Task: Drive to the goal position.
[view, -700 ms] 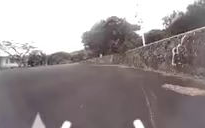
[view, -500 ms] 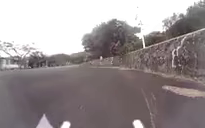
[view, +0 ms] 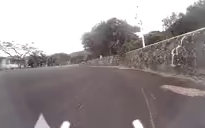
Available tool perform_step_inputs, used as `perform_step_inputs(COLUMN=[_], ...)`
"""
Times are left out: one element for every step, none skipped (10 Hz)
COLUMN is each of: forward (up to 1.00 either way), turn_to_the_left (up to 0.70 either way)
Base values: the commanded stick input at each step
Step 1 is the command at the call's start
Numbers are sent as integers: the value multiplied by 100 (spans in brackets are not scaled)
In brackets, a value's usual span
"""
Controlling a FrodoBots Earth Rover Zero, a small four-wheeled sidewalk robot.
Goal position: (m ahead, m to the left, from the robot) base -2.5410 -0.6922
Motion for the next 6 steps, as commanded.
perform_step_inputs(forward=[0,0,0,0,0,0], turn_to_the_left=[-50,-50,-50,-50,-50,-50])
